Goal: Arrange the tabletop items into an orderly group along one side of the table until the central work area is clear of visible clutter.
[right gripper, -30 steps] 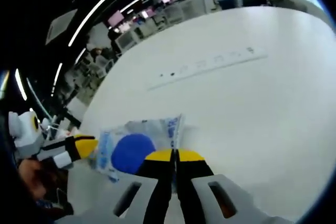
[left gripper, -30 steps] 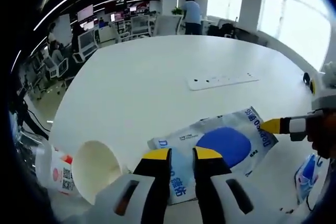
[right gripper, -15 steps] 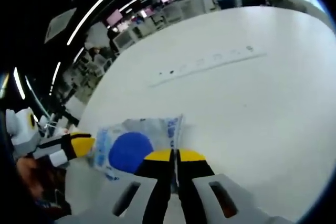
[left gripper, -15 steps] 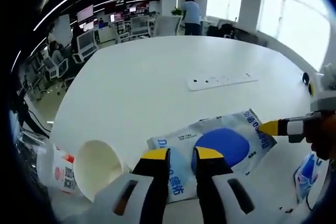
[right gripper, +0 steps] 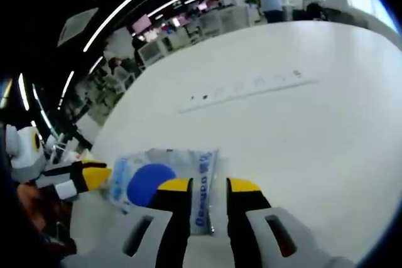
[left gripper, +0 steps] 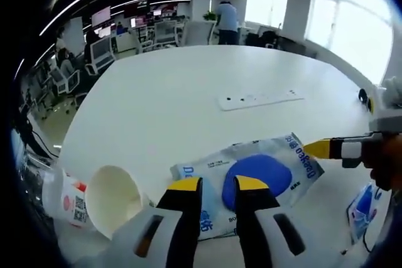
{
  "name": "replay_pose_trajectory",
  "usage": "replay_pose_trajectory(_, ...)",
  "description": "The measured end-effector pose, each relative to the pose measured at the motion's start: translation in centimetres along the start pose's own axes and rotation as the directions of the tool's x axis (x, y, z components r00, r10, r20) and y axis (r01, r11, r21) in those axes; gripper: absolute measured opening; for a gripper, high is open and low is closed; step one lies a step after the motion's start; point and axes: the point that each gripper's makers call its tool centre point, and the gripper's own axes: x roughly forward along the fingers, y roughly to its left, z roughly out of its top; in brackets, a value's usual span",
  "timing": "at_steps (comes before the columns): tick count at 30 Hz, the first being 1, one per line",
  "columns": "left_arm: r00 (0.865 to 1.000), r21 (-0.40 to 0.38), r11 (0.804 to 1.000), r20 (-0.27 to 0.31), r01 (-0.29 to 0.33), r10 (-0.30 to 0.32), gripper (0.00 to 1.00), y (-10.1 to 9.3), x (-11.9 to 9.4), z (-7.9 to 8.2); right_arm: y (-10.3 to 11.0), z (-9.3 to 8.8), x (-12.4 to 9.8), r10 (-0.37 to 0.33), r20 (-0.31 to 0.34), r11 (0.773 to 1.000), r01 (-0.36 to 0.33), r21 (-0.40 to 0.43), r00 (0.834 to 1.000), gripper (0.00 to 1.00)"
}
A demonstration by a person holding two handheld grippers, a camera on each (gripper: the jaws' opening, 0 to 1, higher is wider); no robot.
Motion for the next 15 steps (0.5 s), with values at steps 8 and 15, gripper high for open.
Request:
replay_pose_trajectory(8, 0.999, -0.008, 0.999, 0.023, 0.035, -0.035, 0.23, -0.9, -1.0, -0.8, -0.4, 0.6, -1.5, -0.01, 0.046, 0.999, 0.013, -0.046, 0.999, 0.26)
replay_pose_trajectory(15, 0.99, -0.01, 0.995, 0.103, 0.101, -0.1, 0.28, -2.6, -2.3, -1.3, -1.0, 0.1, -3.4, -0.013, 0.059, 0.997, 0.017, -0.073, 0.998, 0.31)
